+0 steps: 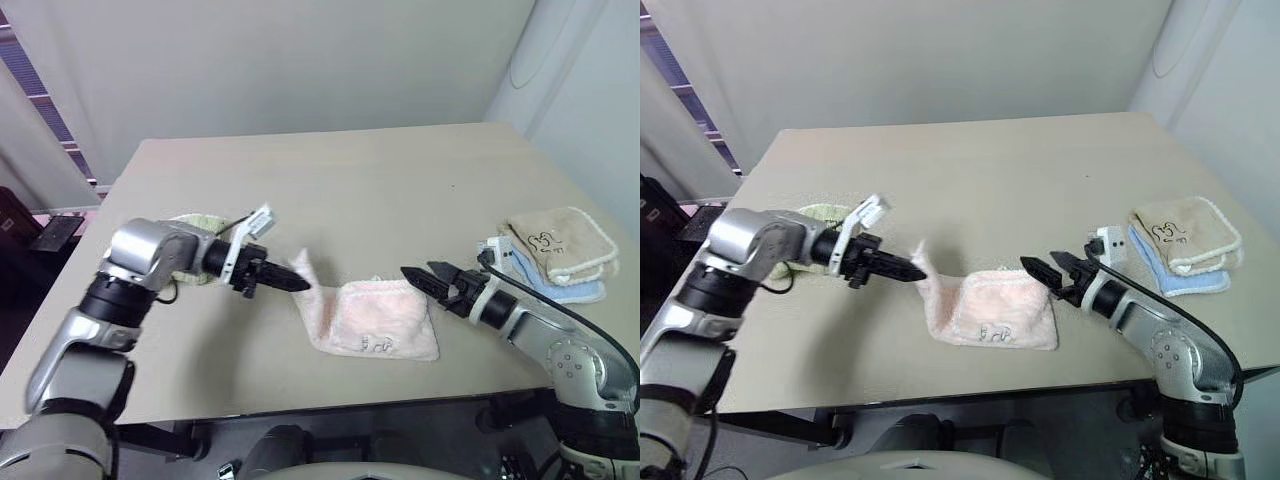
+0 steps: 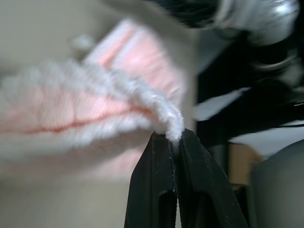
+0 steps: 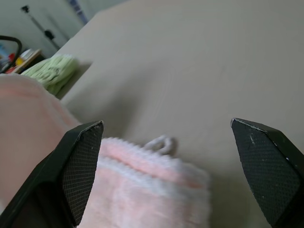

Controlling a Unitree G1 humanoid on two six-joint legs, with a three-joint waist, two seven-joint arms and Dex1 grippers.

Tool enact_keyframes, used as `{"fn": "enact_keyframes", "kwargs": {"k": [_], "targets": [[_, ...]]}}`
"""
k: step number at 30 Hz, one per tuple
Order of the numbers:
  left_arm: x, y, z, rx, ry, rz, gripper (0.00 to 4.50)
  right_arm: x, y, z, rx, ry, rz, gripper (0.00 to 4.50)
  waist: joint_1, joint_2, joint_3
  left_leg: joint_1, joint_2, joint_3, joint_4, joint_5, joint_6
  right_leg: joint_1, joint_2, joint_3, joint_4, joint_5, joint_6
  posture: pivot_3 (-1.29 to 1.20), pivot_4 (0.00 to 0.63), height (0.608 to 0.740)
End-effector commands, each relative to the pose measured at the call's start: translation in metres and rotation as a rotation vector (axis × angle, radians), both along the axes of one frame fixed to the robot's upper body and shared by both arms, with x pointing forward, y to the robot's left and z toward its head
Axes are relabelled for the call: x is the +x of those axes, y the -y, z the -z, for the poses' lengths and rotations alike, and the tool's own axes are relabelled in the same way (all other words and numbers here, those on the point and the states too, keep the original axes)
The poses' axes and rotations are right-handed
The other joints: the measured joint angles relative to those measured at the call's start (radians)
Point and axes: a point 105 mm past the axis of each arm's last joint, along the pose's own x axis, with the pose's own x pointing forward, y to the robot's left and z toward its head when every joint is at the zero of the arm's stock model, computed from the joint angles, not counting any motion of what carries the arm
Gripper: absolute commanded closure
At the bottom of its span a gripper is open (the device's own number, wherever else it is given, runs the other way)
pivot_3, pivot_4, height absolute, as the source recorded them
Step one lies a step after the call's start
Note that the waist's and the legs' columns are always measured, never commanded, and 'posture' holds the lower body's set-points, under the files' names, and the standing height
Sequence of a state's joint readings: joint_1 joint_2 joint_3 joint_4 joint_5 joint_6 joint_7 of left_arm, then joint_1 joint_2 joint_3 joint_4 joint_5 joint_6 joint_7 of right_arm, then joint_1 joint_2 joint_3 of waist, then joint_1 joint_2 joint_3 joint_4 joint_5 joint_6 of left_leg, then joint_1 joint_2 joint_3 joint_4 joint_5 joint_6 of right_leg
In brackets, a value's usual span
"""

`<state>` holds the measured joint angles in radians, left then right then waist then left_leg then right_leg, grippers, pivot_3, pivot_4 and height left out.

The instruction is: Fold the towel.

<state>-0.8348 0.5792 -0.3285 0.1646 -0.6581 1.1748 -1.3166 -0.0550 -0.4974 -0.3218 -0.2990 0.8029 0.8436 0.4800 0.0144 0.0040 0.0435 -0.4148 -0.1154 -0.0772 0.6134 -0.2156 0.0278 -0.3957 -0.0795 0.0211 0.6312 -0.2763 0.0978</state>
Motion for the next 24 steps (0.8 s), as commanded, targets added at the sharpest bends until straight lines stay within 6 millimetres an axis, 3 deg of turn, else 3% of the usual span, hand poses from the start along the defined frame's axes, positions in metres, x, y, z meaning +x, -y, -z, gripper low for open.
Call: {"fn": "enact_keyframes", "kwargs": {"k": [1, 4, 6, 15, 21, 24], "targets": [[-0.011, 0.027, -0.009, -0.062, -0.007, 0.137, 4.48, -0.009, 0.014, -0.021, 0.007, 0.089, 0.068, 0.00, 0.000, 0.000, 0.000, 0.000, 0.000, 0.000, 0.000, 0.000, 0.000, 0.000, 0.000, 0.000, 0.000, 0.000, 0.000, 0.00, 0.000, 0.740], [-0.023, 0.053, -0.012, -0.112, -0.036, 0.243, 4.48, -0.019, 0.027, -0.014, -0.017, 0.058, 0.144, 0.00, -0.004, 0.000, 0.000, 0.000, 0.000, 0.000, 0.000, 0.000, 0.000, 0.000, 0.000, 0.000, 0.001, 0.000, 0.000, 0.00, 0.000, 0.740], [-0.027, 0.068, -0.004, -0.095, -0.033, 0.278, 4.48, -0.026, 0.032, -0.011, -0.025, 0.044, 0.183, 0.00, -0.002, 0.000, 0.000, 0.000, 0.000, 0.000, 0.001, 0.000, 0.000, 0.000, 0.000, 0.000, 0.001, 0.000, -0.001, 0.00, 0.000, 0.740], [-0.022, 0.112, 0.040, -0.038, -0.027, 0.264, 4.48, -0.038, 0.052, -0.014, -0.057, 0.058, 0.348, 0.00, 0.000, -0.001, 0.001, 0.001, 0.000, 0.000, 0.004, 0.000, 0.000, 0.004, 0.000, 0.000, 0.000, -0.002, -0.003, 0.00, 0.000, 0.740], [-0.027, 0.132, 0.057, -0.052, -0.043, 0.268, 4.48, -0.043, 0.049, -0.008, -0.061, 0.034, 0.355, 0.00, -0.001, -0.001, 0.000, 0.001, 0.000, 0.000, 0.004, 0.000, 0.001, 0.004, 0.000, 0.000, 0.001, 0.000, 0.000, 0.00, 0.000, 0.740], [-0.026, 0.135, 0.060, -0.070, -0.048, 0.250, 3.73, -0.043, 0.050, -0.006, -0.069, 0.027, 0.366, 0.00, 0.000, 0.000, 0.000, 0.001, 0.000, 0.000, 0.004, 0.000, 0.000, 0.004, 0.000, -0.001, 0.001, 0.000, 0.001, 0.00, 0.000, 0.740]]}}
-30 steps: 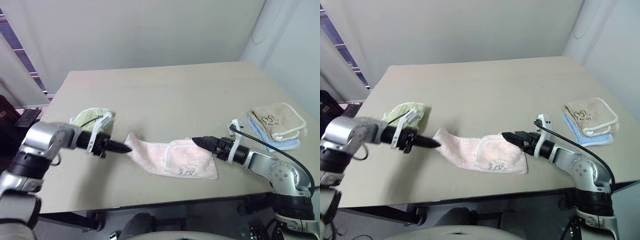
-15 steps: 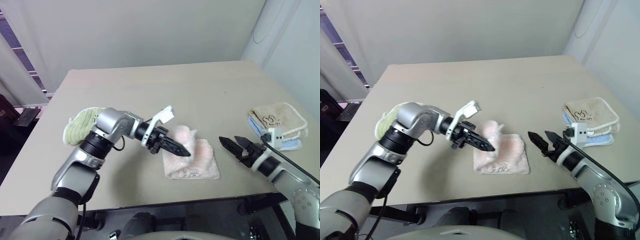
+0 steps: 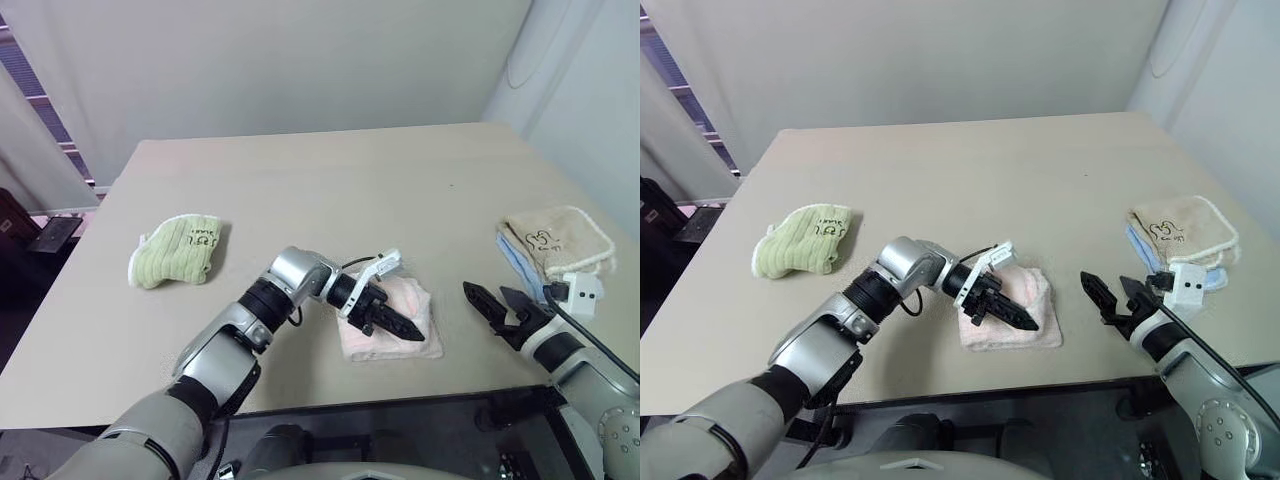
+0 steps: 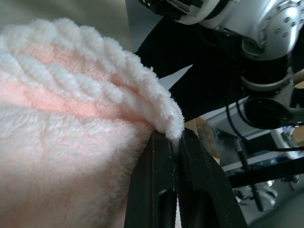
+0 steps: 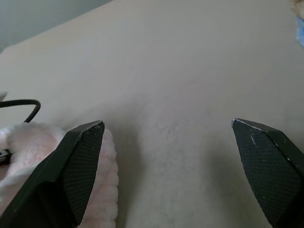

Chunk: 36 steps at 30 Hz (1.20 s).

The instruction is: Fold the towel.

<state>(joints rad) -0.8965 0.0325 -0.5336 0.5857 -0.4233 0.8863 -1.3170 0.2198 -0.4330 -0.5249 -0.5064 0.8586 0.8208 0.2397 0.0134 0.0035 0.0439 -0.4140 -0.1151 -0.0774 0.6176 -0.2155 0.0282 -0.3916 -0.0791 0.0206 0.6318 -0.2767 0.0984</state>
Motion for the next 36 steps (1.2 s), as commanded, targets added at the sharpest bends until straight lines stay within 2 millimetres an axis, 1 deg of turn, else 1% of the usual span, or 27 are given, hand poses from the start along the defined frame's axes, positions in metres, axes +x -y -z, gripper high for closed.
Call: {"fn": "enact_keyframes", "kwargs": {"k": [1, 5, 6, 9, 10, 11, 12, 13, 14, 15, 16, 17, 18, 19, 20, 21, 22, 25, 26, 27, 29, 30, 31, 33, 35, 36], "targets": [[0.004, 0.003, -0.002, -0.046, 0.010, -0.022, 3.44, 0.004, -0.002, -0.014, -0.027, 0.063, 0.006, 0.00, 0.001, 0.000, 0.000, 0.000, 0.000, 0.000, 0.000, 0.000, 0.000, 0.000, 0.000, 0.000, 0.000, 0.000, 0.000, 0.00, 0.000, 0.740], [0.001, 0.003, -0.002, -0.078, -0.002, -0.021, 1.93, 0.006, -0.002, -0.014, -0.024, 0.055, 0.017, 0.00, 0.001, 0.000, 0.000, 0.000, 0.000, 0.000, 0.001, 0.000, 0.000, 0.001, 0.000, 0.000, 0.000, 0.000, 0.000, 0.00, 0.000, 0.740], [-0.001, 0.002, -0.004, -0.091, -0.004, -0.011, 1.63, 0.006, -0.003, -0.015, -0.031, 0.060, 0.011, 0.00, 0.000, 0.000, 0.000, 0.000, 0.000, 0.000, 0.001, 0.000, 0.000, 0.001, 0.000, 0.000, 0.000, 0.000, 0.000, 0.00, 0.000, 0.740], [-0.004, -0.002, -0.011, -0.121, -0.008, 0.008, 0.52, 0.007, -0.005, -0.014, -0.022, 0.054, -0.003, 0.00, 0.001, 0.000, 0.000, 0.000, 0.000, 0.000, 0.001, 0.000, 0.000, 0.001, 0.000, 0.000, 0.000, 0.000, 0.000, 0.00, 0.000, 0.740], [-0.004, -0.005, -0.017, -0.147, 0.008, 0.014, 0.15, 0.008, -0.005, -0.017, -0.020, 0.064, -0.008, 0.00, 0.001, 0.000, 0.000, 0.000, 0.000, 0.000, 0.001, 0.000, 0.000, 0.001, 0.000, 0.000, 0.000, 0.000, 0.000, 0.00, 0.000, 0.740], [-0.003, -0.009, -0.029, -0.204, 0.042, 0.020, 0.07, 0.010, -0.005, -0.022, -0.025, 0.085, -0.016, 0.00, 0.001, 0.001, 0.000, 0.000, 0.000, 0.000, 0.001, 0.000, 0.000, 0.001, 0.000, -0.001, 0.000, 0.000, 0.000, 0.00, 0.000, 0.740], [0.001, -0.011, -0.046, -0.292, 0.075, -0.007, 0.07, 0.012, -0.007, -0.028, 0.008, 0.116, -0.033, 0.00, -0.001, 0.001, 0.000, 0.000, 0.000, 0.000, 0.001, 0.000, 0.000, 0.001, 0.000, 0.000, 0.000, 0.000, 0.000, 0.00, 0.000, 0.740], [0.004, -0.014, -0.058, -0.352, 0.096, -0.029, 0.07, 0.013, -0.008, -0.033, 0.033, 0.138, -0.045, 0.00, -0.002, 0.001, 0.000, 0.000, 0.000, 0.000, 0.001, 0.000, 0.000, 0.001, 0.000, 0.000, 0.000, 0.000, 0.000, 0.00, 0.000, 0.740], [0.004, -0.022, -0.071, -0.394, 0.141, -0.011, 0.07, 0.013, -0.016, -0.042, 0.030, 0.176, -0.096, 0.00, -0.002, 0.001, 0.000, 0.000, 0.000, 0.000, 0.001, 0.000, 0.000, 0.001, 0.000, 0.000, 0.000, 0.000, 0.000, 0.00, 0.000, 0.740], [0.004, -0.030, -0.080, -0.428, 0.202, -0.004, 0.00, 0.012, -0.024, -0.050, 0.020, 0.207, -0.146, 0.40, -0.001, 0.001, 0.000, 0.001, 0.000, 0.000, 0.001, 0.000, 0.000, 0.001, 0.000, 0.000, 0.001, 0.000, 0.000, 0.00, 0.000, 0.740], [0.005, -0.035, -0.087, -0.451, 0.251, 0.000, 0.00, 0.012, -0.030, -0.056, 0.003, 0.230, -0.185, 0.63, -0.001, 0.002, -0.001, 0.001, 0.000, 0.000, 0.001, 0.000, 0.000, 0.001, 0.000, 0.000, 0.001, 0.000, 0.000, 0.00, 0.000, 0.740], [0.009, -0.040, -0.092, -0.457, 0.302, -0.025, 0.00, 0.012, -0.038, -0.061, -0.013, 0.250, -0.230, 0.97, 0.000, 0.002, -0.001, 0.001, 0.000, 0.000, 0.001, 0.000, 0.000, 0.002, 0.000, 0.000, 0.001, 0.000, 0.000, 0.00, 0.000, 0.740], [0.018, -0.044, -0.096, -0.459, 0.334, -0.078, 0.00, 0.014, -0.045, -0.066, -0.025, 0.267, -0.262, 1.24, -0.001, 0.003, -0.001, 0.002, 0.000, 0.000, 0.001, 0.000, 0.000, 0.002, 0.001, -0.001, 0.001, 0.000, -0.001, 0.00, 0.000, 0.740], [0.032, -0.049, -0.101, -0.459, 0.332, -0.168, 0.00, 0.016, -0.052, -0.070, -0.038, 0.286, -0.297, 1.64, 0.000, 0.003, -0.001, 0.003, 0.000, 0.000, 0.001, 0.000, 0.000, 0.003, 0.001, 0.000, 0.001, 0.000, -0.001, 0.00, 0.000, 0.740], [0.041, -0.057, -0.105, -0.457, 0.321, -0.222, 0.00, 0.017, -0.058, -0.075, -0.044, 0.306, -0.333, 1.96, 0.001, 0.002, -0.001, 0.004, 0.000, 0.000, 0.001, 0.000, 0.000, 0.004, 0.001, -0.001, 0.001, -0.001, -0.001, 0.00, 0.000, 0.740], [0.045, -0.062, -0.107, -0.459, 0.310, -0.252, 0.37, 0.018, -0.062, -0.077, -0.046, 0.318, -0.355, 2.44, 0.001, 0.002, -0.001, 0.004, 0.000, 0.000, 0.002, 0.000, 0.000, 0.003, 0.001, -0.001, 0.001, -0.001, -0.001, 0.00, 0.000, 0.740], [0.044, -0.068, -0.106, -0.461, 0.319, -0.242, 0.58, 0.018, -0.066, -0.079, -0.048, 0.328, -0.379, 2.78, 0.001, 0.001, -0.001, 0.004, 0.000, -0.001, 0.003, 0.000, 0.000, 0.003, 0.001, -0.001, 0.001, 0.000, -0.001, 0.00, 0.000, 0.740], [0.044, -0.088, -0.093, -0.410, 0.341, -0.267, 1.57, 0.018, -0.082, -0.082, -0.058, 0.350, -0.493, 3.84, 0.000, 0.002, -0.001, 0.004, 0.000, -0.001, 0.005, 0.000, 0.000, 0.003, 0.001, -0.002, 0.001, 0.000, -0.001, 0.00, 0.000, 0.740], [0.044, -0.092, -0.088, -0.393, 0.344, -0.278, 2.01, 0.018, -0.086, -0.080, -0.059, 0.349, -0.523, 4.30, 0.001, 0.001, -0.001, 0.004, 0.000, -0.001, 0.005, 0.000, 0.001, 0.003, 0.001, -0.002, 0.000, 0.000, -0.001, 0.00, 0.000, 0.740], [0.042, -0.094, -0.083, -0.377, 0.353, -0.280, 2.29, 0.018, -0.089, -0.077, -0.058, 0.343, -0.549, 4.50, 0.001, 0.001, 0.000, 0.004, 0.000, -0.001, 0.005, 0.000, 0.001, 0.003, 0.001, -0.002, 0.000, 0.000, -0.001, 0.00, 0.000, 0.740], [0.038, -0.097, -0.071, -0.342, 0.387, -0.277, 3.11, 0.017, -0.095, -0.069, -0.058, 0.315, -0.597, 4.50, 0.003, 0.001, 0.000, 0.004, 0.000, -0.001, 0.005, -0.001, 0.001, 0.003, 0.001, -0.002, 0.000, 0.000, -0.001, 0.00, 0.000, 0.740], [0.036, -0.097, -0.064, -0.320, 0.408, -0.274, 3.39, 0.016, -0.097, -0.065, -0.053, 0.302, -0.618, 4.50, 0.005, 0.001, 0.000, 0.004, 0.000, -0.001, 0.005, -0.001, 0.001, 0.003, 0.001, -0.002, 0.000, 0.000, -0.001, 0.00, 0.000, 0.740], [0.037, -0.096, -0.055, -0.291, 0.441, -0.285, 3.84, 0.016, -0.099, -0.060, -0.038, 0.285, -0.631, 4.50, 0.006, 0.000, -0.001, 0.004, 0.000, -0.001, 0.005, -0.001, 0.001, 0.003, 0.001, -0.002, 0.000, 0.000, -0.001, 0.00, 0.000, 0.740], [0.035, -0.092, -0.037, -0.237, 0.492, -0.285, 4.46, 0.017, -0.100, -0.045, -0.013, 0.215, -0.646, 4.50, 0.008, 0.000, -0.001, 0.004, 0.000, -0.001, 0.005, -0.001, 0.000, 0.003, 0.000, -0.002, 0.000, 0.000, -0.002, 0.00, 0.000, 0.740], [0.029, -0.085, -0.016, -0.208, 0.545, -0.258, 4.46, 0.012, -0.104, -0.020, -0.056, 0.125, -0.698, 4.50, 0.012, 0.001, -0.002, 0.004, 0.000, -0.001, 0.006, -0.001, 0.000, 0.004, 0.000, -0.002, 0.000, 0.000, -0.002, 0.00, 0.000, 0.740], [0.029, -0.082, -0.008, -0.196, 0.562, -0.266, 4.46, 0.009, -0.106, -0.011, -0.076, 0.094, -0.719, 4.50, 0.019, 0.001, -0.002, 0.004, 0.000, -0.001, 0.006, -0.001, 0.000, 0.004, 0.000, -0.001, 0.000, 0.000, -0.002, 0.00, 0.000, 0.740]]}}
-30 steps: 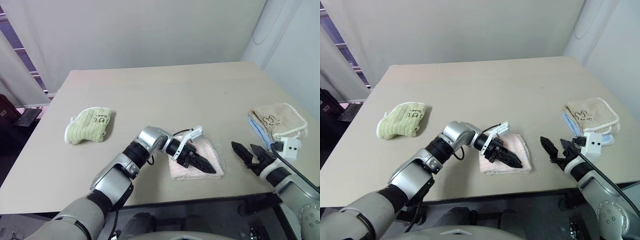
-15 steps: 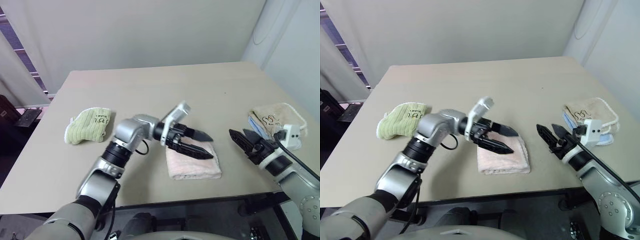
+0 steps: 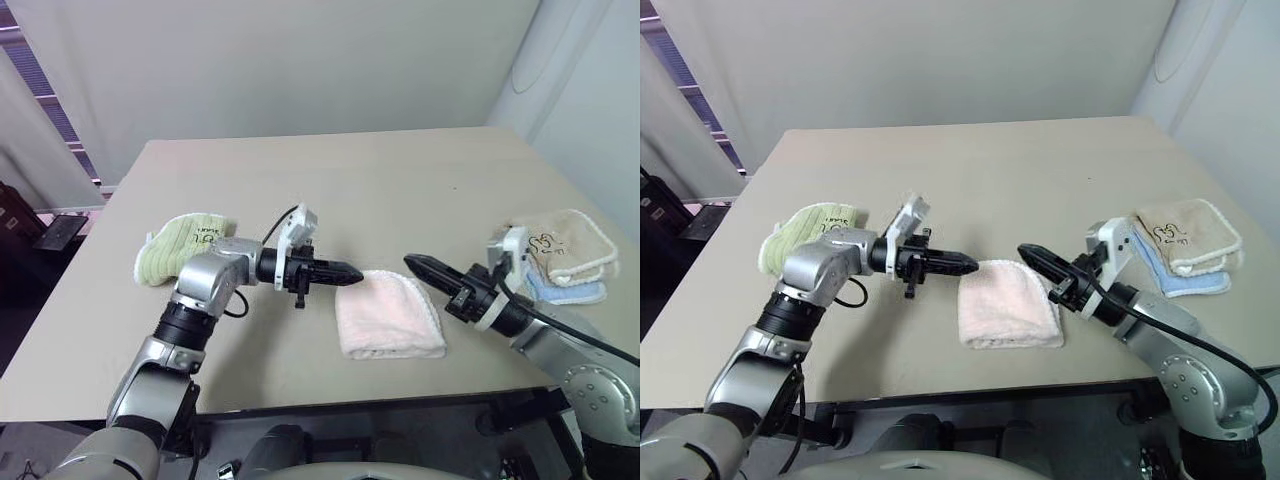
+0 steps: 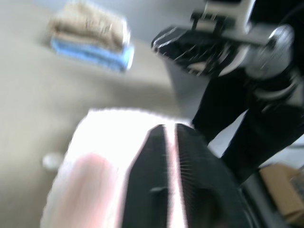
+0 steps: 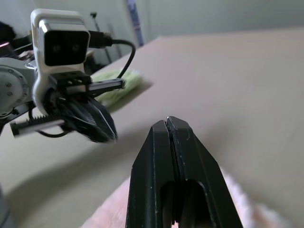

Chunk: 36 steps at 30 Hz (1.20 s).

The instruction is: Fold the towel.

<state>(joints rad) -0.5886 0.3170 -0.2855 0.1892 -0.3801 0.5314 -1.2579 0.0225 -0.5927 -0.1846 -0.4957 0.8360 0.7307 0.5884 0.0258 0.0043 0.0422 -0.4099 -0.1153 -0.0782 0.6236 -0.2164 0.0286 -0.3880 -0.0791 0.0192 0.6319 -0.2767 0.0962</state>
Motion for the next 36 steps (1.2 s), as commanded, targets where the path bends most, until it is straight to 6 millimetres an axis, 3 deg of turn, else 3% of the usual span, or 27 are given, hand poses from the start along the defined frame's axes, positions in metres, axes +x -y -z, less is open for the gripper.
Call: {"fn": "enact_keyframes", "kwargs": {"k": [1, 9, 14, 18, 22, 28, 30, 32, 36], "targets": [[-0.002, 0.014, 0.019, 0.037, 0.096, -0.014, 4.46, -0.007, -0.006, 0.028, -0.085, -0.062, -0.065, 4.50, 0.012, 0.000, 0.000, 0.000, 0.000, 0.000, 0.000, 0.000, 0.000, 0.000, 0.000, 0.000, 0.000, 0.000, 0.000, 0.00, 0.000, 0.740], [-0.012, 0.037, 0.080, 0.131, 0.078, 0.002, 4.46, 0.002, 0.003, 0.092, -0.129, -0.204, 0.021, 4.50, 0.015, -0.001, -0.002, 0.000, 0.000, 0.000, 0.002, 0.000, 0.000, 0.001, 0.000, -0.001, 0.000, 0.001, 0.001, 0.00, 0.000, 0.740], [-0.015, 0.033, 0.085, 0.154, 0.058, 0.040, 4.46, -0.008, 0.001, 0.102, -0.164, -0.223, -0.017, 4.50, 0.015, -0.003, -0.007, 0.002, 0.000, 0.000, 0.003, 0.000, 0.000, 0.004, 0.001, -0.001, 0.000, 0.001, 0.001, 0.00, 0.000, 0.740], [-0.012, 0.029, 0.077, 0.142, 0.062, 0.061, 4.46, -0.008, -0.003, 0.090, -0.115, -0.192, -0.036, 4.50, 0.014, -0.004, -0.008, 0.004, 0.000, -0.001, 0.003, -0.001, 0.000, 0.007, 0.001, -0.002, 0.000, 0.001, 0.001, 0.00, 0.000, 0.740], [0.000, 0.026, 0.052, 0.048, 0.016, 0.019, 3.58, -0.001, -0.004, 0.063, -0.039, -0.120, -0.023, 3.60, 0.014, -0.004, -0.008, 0.003, 0.000, -0.001, 0.003, -0.001, 0.000, 0.005, 0.001, -0.002, 0.000, 0.001, 0.001, 0.00, 0.000, 0.740], [0.015, -0.001, 0.000, -0.037, -0.026, -0.035, 1.44, -0.003, 0.001, 0.003, 0.089, 0.009, -0.037, 1.46, 0.014, -0.003, -0.006, 0.000, 0.000, -0.001, 0.004, 0.000, 0.000, 0.000, 0.001, -0.002, 0.002, 0.001, 0.002, 0.00, 0.000, 0.740], [0.023, -0.023, -0.001, 0.035, -0.045, -0.098, 0.70, -0.001, 0.009, -0.016, 0.139, 0.047, -0.004, 0.73, 0.012, -0.003, -0.006, 0.000, 0.001, -0.001, 0.004, 0.000, 0.000, 0.000, 0.001, -0.002, 0.002, 0.001, 0.002, 0.00, 0.000, 0.740], [0.025, -0.044, 0.005, 0.101, -0.134, -0.136, 0.04, 0.004, 0.018, -0.022, 0.164, 0.033, 0.049, 0.04, 0.011, -0.003, -0.006, 0.000, 0.001, -0.001, 0.004, 0.000, 0.000, 0.000, 0.002, -0.002, 0.002, 0.001, 0.002, 0.00, 0.000, 0.740], [0.021, -0.067, 0.018, 0.186, -0.356, -0.206, 0.04, 0.006, 0.031, -0.011, 0.178, -0.094, 0.095, 0.04, 0.017, -0.003, -0.006, 0.000, 0.001, -0.001, 0.003, 0.000, 0.000, 0.000, 0.001, -0.002, 0.002, 0.001, 0.001, 0.00, 0.000, 0.740]]}}
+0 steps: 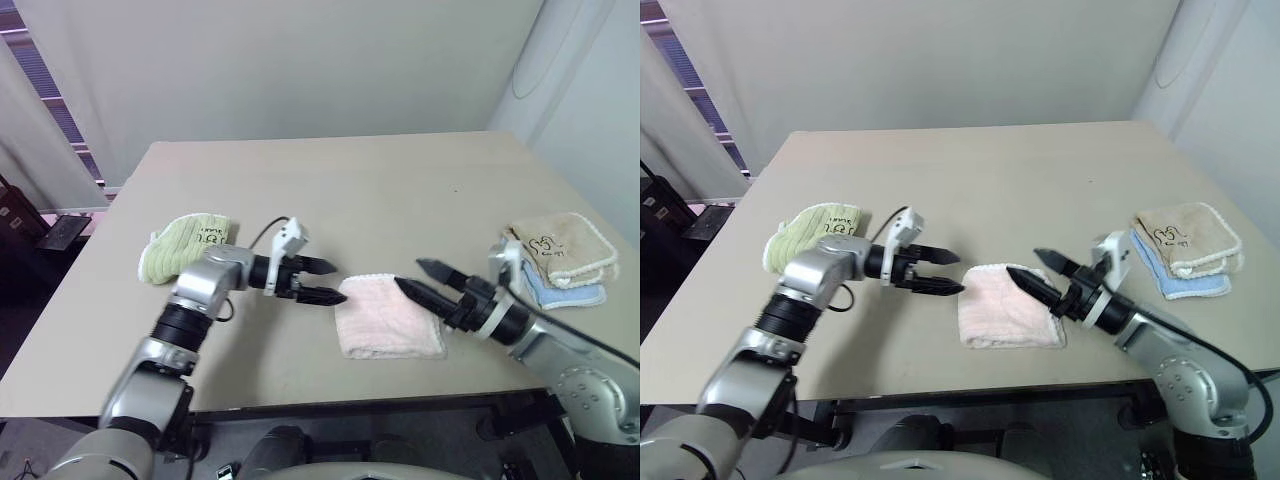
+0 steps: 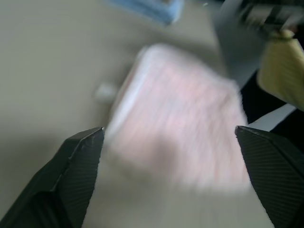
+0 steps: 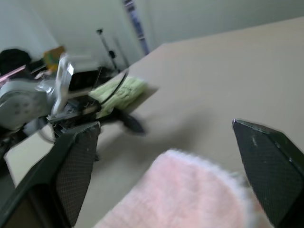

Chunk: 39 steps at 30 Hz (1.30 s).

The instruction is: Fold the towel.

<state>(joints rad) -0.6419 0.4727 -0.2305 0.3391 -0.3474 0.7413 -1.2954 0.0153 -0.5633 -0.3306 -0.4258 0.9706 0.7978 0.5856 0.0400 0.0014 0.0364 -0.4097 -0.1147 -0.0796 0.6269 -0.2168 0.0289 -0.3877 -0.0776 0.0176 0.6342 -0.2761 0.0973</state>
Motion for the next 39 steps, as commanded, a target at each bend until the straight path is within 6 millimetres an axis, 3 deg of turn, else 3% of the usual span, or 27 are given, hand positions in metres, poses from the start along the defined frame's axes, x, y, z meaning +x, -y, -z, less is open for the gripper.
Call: {"fn": "enact_keyframes", "kwargs": {"k": [1, 12, 16, 28, 34, 37, 39], "targets": [[-0.004, -0.002, 0.000, -0.009, -0.182, -0.055, 0.04, 0.002, 0.006, 0.003, 0.037, -0.093, 0.017, 0.04, 0.003, 0.000, 0.000, 0.000, 0.000, 0.000, 0.000, 0.000, 0.000, 0.000, 0.000, 0.000, 0.000, 0.000, 0.000, 0.00, 0.000, 0.740], [-0.034, 0.038, 0.011, -0.048, -0.768, -0.117, 0.04, 0.007, 0.015, 0.011, 0.127, -0.234, 0.092, 0.04, -0.001, -0.001, 0.002, -0.001, 0.000, 0.000, -0.001, 0.000, 0.000, -0.001, -0.001, 0.000, -0.001, 0.000, 0.000, 0.00, 0.000, 0.740], [-0.040, 0.053, 0.023, 0.008, -0.843, -0.131, 0.04, 0.007, 0.021, 0.014, 0.129, -0.240, 0.136, 0.04, -0.001, -0.001, 0.001, -0.001, 0.000, 0.000, 0.000, 0.000, 0.000, 0.000, -0.001, 0.000, -0.001, 0.000, 0.000, 0.00, 0.000, 0.740], [-0.035, 0.112, 0.008, -0.143, -0.977, -0.095, 0.04, 0.013, 0.035, 0.016, 0.140, -0.225, 0.261, 0.04, 0.002, -0.002, 0.002, -0.002, -0.001, 0.000, 0.000, 0.000, 0.000, 0.000, -0.002, -0.001, -0.003, 0.001, 0.002, 0.00, 0.000, 0.740], [-0.034, 0.122, 0.015, -0.115, -0.968, -0.118, 0.04, 0.015, 0.039, 0.019, 0.125, -0.223, 0.301, 0.04, 0.000, -0.002, 0.002, -0.002, -0.001, 0.000, 0.000, 0.000, 0.000, 0.000, -0.002, -0.001, -0.003, 0.002, 0.004, 0.00, 0.000, 0.740], [-0.037, 0.122, 0.019, -0.074, -0.930, -0.110, 0.65, 0.017, 0.043, 0.022, 0.105, -0.228, 0.328, 0.00, 0.000, -0.001, 0.002, -0.002, -0.001, 0.000, 0.000, 0.000, 0.000, 0.000, -0.002, -0.001, -0.003, 0.002, 0.004, 0.00, 0.000, 0.740], [-0.037, 0.121, 0.017, -0.082, -0.912, -0.104, 1.36, 0.019, 0.046, 0.023, 0.101, -0.231, 0.347, 0.00, 0.000, -0.001, 0.001, -0.002, -0.001, 0.000, 0.000, 0.000, 0.000, 0.000, -0.002, 0.000, -0.003, 0.002, 0.004, 0.00, 0.000, 0.740]]}}
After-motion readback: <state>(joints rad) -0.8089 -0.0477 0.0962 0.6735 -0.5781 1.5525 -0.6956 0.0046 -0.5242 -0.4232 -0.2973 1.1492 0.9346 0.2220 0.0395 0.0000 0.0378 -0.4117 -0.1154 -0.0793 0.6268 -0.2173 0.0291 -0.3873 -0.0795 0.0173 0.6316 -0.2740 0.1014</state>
